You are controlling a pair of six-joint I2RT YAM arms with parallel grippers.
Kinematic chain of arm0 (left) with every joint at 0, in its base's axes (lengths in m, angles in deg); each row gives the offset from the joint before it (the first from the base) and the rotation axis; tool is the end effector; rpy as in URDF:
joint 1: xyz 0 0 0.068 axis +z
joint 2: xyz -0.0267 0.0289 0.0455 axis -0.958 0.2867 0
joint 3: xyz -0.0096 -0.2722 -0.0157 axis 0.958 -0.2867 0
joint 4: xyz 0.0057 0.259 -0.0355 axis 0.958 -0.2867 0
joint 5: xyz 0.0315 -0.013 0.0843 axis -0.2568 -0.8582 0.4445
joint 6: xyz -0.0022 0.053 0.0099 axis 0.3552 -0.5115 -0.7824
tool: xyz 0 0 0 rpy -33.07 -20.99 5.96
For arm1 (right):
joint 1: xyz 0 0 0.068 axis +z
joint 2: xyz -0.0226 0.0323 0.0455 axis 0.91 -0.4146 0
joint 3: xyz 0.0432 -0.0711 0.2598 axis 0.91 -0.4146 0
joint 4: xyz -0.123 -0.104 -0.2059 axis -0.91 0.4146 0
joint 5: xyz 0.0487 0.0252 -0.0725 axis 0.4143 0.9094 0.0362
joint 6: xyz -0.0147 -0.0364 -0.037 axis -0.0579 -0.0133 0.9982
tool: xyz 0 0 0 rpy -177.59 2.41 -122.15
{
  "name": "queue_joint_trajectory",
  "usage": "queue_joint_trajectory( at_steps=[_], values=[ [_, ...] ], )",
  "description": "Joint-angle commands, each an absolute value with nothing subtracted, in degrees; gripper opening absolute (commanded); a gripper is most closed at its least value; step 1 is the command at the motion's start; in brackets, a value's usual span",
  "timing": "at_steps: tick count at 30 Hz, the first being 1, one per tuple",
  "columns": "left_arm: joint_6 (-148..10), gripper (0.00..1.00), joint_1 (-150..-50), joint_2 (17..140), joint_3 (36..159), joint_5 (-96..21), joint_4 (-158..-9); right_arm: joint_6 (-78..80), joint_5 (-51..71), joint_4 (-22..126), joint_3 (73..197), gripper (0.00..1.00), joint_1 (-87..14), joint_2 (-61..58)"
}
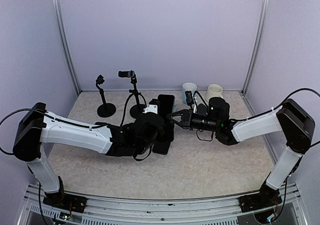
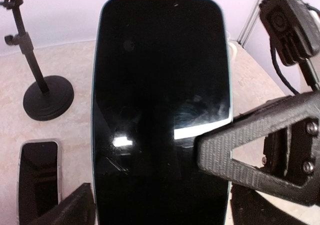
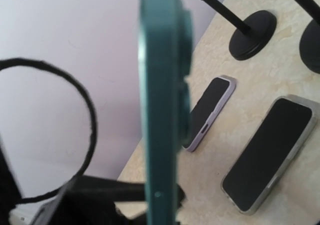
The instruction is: Remove the phone from the phone stand
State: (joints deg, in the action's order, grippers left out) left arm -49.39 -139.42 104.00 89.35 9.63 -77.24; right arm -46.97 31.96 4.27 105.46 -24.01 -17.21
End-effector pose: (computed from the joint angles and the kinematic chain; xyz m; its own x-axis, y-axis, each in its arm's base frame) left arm 0.1788 -0.3483 0.2273 -0.4180 -0.0554 -0.9068 0.3184 0.9259 -0.2034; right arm 0.2569 0.2505 0.2164 -0.7990 0.2430 -0.5501 -0.5040 0.2286 0.8329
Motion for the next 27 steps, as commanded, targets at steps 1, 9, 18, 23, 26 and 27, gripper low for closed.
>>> queue_joint_trajectory(
  at_steps=[1,9,18,23,26,27],
  values=[
    [-52.33,0.99,-141.35,99.45,87.75,9.89,-72.25,-47.49,33.14,2.32,106.35,0.0,-24.12,-17.86],
    [-54.8,0.99,-144.62,94.07,79.93,7.42,-69.39,-45.42,38.05,6.33,106.82,0.0,-27.56,-17.34],
    [-53.08,0.99,-143.85,88.62,73.07,8.4,-68.59,-36.8,44.83,21.59,104.81,0.0,-31.79,-14.74],
    [-52.79,0.99,-142.13,87.32,71.92,8.55,-69.0,-32.19,45.69,29.35,100.36,0.0,-34.84,-11.23],
    [-52.73,0.99,-141.43,87.01,71.51,8.39,-68.89,-30.8,46.1,31.76,97.44,0.0,-37.54,-9.4],
    [-52.78,0.99,-141.33,87.05,71.49,8.33,-68.86,-30.42,46.24,32.57,96.66,0.0,-38.44,-9.08]
  ],
)
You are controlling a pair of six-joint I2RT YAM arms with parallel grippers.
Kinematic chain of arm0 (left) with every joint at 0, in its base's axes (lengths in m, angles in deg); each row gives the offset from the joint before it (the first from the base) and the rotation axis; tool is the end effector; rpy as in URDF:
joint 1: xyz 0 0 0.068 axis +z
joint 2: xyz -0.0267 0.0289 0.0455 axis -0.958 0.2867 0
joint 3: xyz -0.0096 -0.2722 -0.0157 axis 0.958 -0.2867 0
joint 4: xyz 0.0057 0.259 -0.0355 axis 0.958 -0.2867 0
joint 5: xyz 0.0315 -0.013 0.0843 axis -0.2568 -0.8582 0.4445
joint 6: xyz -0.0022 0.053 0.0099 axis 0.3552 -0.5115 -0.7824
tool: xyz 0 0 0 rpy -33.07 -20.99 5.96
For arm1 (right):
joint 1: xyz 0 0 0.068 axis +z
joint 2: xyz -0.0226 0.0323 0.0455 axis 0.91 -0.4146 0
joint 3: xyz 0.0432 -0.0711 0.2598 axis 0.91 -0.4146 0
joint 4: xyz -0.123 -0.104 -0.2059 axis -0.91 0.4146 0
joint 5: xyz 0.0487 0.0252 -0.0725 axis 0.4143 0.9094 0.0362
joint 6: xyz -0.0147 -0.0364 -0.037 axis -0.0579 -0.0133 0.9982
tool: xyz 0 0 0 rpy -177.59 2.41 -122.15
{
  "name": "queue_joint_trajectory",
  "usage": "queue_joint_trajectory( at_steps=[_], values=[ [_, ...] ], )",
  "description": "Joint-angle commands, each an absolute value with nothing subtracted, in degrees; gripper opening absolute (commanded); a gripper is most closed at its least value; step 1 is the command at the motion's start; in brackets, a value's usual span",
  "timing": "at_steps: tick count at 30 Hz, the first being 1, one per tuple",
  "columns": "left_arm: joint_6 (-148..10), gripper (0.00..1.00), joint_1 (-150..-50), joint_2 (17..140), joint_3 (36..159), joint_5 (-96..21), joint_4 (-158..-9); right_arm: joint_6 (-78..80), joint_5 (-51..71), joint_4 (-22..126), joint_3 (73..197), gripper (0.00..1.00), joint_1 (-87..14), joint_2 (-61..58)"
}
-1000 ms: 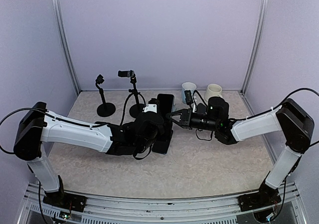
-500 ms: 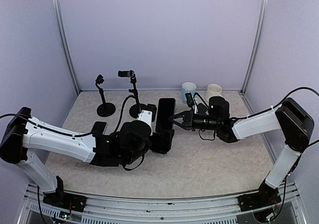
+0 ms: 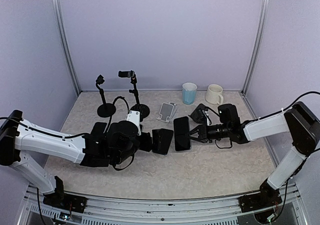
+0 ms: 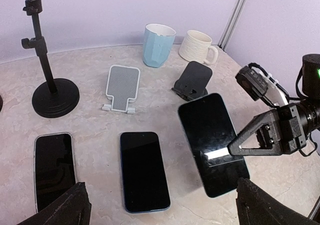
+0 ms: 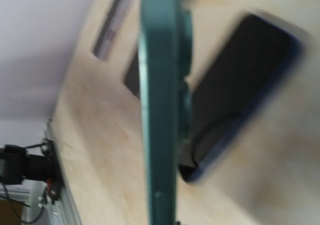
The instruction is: Remove the phone from the phone stand
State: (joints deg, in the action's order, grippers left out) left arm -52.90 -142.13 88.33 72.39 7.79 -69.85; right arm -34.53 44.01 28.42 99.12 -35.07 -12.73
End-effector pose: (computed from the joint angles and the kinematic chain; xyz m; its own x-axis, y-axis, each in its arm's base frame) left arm 0.1363 -0.2925 0.2350 -0.3741 -0.0647 -0.9251 0.4178 0.8789 -0.2304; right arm 0.2599 0.1800 0.1685 -0.9057 0.0529 -0.4206 -0.3582 0.4352 0.8260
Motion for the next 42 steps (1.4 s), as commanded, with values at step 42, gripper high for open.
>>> queue_joint_trajectory(
  at_steps=[42],
  values=[
    [-52.52,0.99,-141.89,88.48,72.18,10.98,-71.76,-22.42,56.13,38.86,97.39,0.19,-58.26,-20.73]
  ],
)
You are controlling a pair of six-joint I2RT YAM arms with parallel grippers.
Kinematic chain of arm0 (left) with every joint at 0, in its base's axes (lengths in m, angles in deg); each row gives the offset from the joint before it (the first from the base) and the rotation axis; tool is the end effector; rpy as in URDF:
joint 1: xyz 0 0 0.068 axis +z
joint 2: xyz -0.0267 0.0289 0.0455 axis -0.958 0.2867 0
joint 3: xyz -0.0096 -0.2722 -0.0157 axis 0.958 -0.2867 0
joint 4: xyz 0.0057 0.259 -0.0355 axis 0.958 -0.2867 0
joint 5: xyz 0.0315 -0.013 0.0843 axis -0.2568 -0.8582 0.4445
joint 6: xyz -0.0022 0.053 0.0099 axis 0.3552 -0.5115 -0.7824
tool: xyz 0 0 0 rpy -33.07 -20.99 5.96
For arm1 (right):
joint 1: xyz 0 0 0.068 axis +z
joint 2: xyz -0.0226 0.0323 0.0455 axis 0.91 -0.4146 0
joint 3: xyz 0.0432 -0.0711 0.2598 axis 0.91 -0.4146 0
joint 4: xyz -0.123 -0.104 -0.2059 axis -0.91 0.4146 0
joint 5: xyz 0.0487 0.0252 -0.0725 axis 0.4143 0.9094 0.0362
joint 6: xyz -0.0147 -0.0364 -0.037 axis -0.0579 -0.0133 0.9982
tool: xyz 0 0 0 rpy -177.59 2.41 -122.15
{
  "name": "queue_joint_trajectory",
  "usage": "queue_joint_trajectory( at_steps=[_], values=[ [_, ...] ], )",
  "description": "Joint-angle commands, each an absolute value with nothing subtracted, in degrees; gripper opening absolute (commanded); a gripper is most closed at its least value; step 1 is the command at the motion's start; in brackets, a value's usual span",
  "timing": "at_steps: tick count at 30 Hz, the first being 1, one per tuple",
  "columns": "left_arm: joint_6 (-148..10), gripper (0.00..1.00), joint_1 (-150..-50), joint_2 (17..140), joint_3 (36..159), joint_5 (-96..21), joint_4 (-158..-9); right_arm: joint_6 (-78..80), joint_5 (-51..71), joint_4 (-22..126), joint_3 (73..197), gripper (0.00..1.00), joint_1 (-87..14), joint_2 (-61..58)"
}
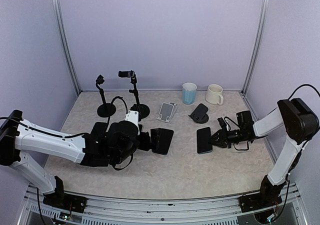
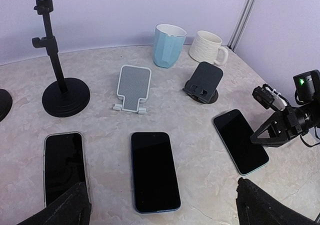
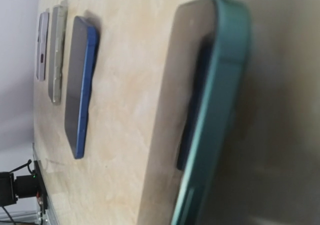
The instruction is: Remove the phone from the phone stand
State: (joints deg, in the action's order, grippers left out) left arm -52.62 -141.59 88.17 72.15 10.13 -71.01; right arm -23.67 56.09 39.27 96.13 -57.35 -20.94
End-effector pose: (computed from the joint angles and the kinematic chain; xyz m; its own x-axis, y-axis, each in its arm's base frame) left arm 0.1392 -0.2884 0.2330 -0.3667 -0.0625 -0.9282 0.3755 0.9029 -0.2091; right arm 0.2826 0.0695 0.1043 -0.9647 0.1749 -0.1969 -0.0844 0.5027 0.8603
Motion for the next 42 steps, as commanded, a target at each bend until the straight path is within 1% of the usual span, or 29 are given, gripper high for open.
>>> queue_joint_trajectory(
  at_steps=[1,3,4,10,14,16,18,19,26,30,34,37,42],
  values=[
    [-52.47,0.99,-141.89,88.48,72.23,11.02,-71.83,-22.32,55.83,39.15,97.46,0.21,-58.34,-20.68],
    [-52.48,0.99,-141.89,88.53,72.35,11.1,-72.12,-22.17,55.35,39.4,97.4,0.25,-58.57,-20.61],
    [-52.52,0.99,-141.89,88.49,72.42,11.2,-72.29,-22.26,55.13,39.49,97.33,0.28,-58.64,-20.53],
    [-52.3,0.99,-141.94,87.85,72.54,11.74,-73.4,-22.71,54.42,39.66,96.93,0.58,-58.74,-19.34],
    [-52.09,0.99,-141.68,87.08,72.26,11.94,-74.0,-22.11,52.55,41.53,97.16,0.73,-58.82,-16.94],
    [-52.09,0.99,-141.33,86.56,72.14,11.46,-74.36,-21.77,51.74,42.28,97.22,0.84,-58.91,-15.41],
    [-51.87,0.99,-140.84,85.89,71.83,10.83,-74.48,-21.85,51.67,41.87,96.54,0.98,-58.92,-13.42],
    [-51.71,0.99,-140.4,85.54,71.57,10.49,-74.41,-21.9,51.74,41.83,96.35,1.0,-58.92,-12.23],
    [-50.93,0.99,-137.41,82.96,69.68,7.94,-74.78,-19.8,50.34,44.41,96.29,1.0,-58.74,-2.2],
    [-50.45,0.99,-134.16,80.86,68.15,4.03,-74.78,-15.92,46.88,48.16,97.58,1.0,-57.78,5.56],
    [-51.45,0.99,-130.95,77.98,67.64,2.86,-77.21,-13.16,44.24,51.53,99.83,1.0,-56.74,11.95],
    [-51.96,0.99,-127.86,75.07,66.86,0.99,-78.59,-11.3,41.51,53.52,101.36,1.0,-55.06,15.09],
    [-51.92,0.99,-120.68,69.62,64.8,-4.68,-80.42,-9.35,36.98,54.34,102.82,1.0,-50.42,16.7]
  ],
)
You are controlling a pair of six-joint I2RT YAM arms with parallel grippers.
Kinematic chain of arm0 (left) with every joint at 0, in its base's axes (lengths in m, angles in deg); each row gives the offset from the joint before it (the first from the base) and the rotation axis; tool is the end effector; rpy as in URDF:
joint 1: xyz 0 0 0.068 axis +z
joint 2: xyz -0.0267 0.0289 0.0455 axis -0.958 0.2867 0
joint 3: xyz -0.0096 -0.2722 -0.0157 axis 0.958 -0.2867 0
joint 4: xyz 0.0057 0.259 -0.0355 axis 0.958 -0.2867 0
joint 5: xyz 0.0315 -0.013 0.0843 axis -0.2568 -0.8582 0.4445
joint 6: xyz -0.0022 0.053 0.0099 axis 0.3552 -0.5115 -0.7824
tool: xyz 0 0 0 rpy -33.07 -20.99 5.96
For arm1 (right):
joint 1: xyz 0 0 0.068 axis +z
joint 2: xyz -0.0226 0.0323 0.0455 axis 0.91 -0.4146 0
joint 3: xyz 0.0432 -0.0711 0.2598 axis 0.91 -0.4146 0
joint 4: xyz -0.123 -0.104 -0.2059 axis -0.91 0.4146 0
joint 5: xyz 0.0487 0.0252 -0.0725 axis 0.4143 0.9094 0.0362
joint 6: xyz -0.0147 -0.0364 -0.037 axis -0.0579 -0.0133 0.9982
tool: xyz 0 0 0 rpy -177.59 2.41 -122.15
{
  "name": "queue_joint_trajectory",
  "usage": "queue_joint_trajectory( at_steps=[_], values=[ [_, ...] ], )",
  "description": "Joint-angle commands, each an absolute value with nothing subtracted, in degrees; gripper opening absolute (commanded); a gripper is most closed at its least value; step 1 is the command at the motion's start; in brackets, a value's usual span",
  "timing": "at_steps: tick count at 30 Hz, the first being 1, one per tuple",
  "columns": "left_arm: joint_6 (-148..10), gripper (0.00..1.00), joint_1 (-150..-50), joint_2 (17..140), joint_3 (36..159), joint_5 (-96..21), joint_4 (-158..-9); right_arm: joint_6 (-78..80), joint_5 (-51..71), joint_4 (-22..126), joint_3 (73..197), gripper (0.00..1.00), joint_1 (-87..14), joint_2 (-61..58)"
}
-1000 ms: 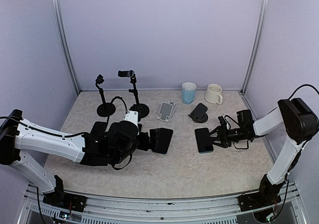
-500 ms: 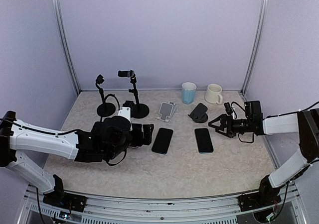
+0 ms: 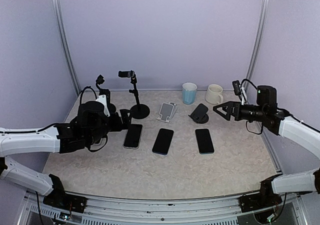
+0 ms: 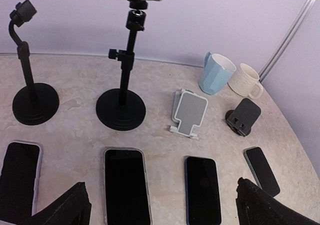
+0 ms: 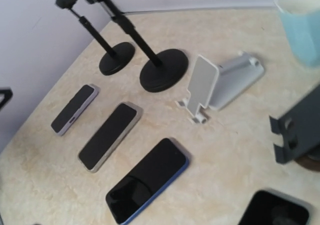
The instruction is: Remove the phone from the phone stand
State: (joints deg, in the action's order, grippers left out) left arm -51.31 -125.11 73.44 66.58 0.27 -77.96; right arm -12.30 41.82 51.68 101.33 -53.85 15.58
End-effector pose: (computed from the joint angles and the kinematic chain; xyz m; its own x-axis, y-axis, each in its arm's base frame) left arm 0.1817 -0.2026 0.2585 -0.3916 -0.1926 -0.8997 0.2399 0.9227 -0.3019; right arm 0.2388 0.0723 0.2752 -0.6033 0.1459 -0.7840 -0.5541 0.6304 0.5437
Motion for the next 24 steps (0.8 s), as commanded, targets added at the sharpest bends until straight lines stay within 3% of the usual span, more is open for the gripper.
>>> queue_joint_trajectory(
  at_steps=[1,15,24],
  values=[
    [-51.91,0.99,-119.42,68.61,64.42,-5.37,-80.97,-9.49,36.25,53.66,102.73,1.0,-49.42,16.87],
    [-50.08,0.99,-110.88,58.71,57.34,-9.6,-87.18,-16.21,26.64,35.89,94.73,1.0,-33.02,11.59],
    [-47.55,0.99,-110.78,57.86,54.1,-9.43,-86.78,-18.26,26.27,27.76,90.19,1.0,-31.04,6.77]
  ],
)
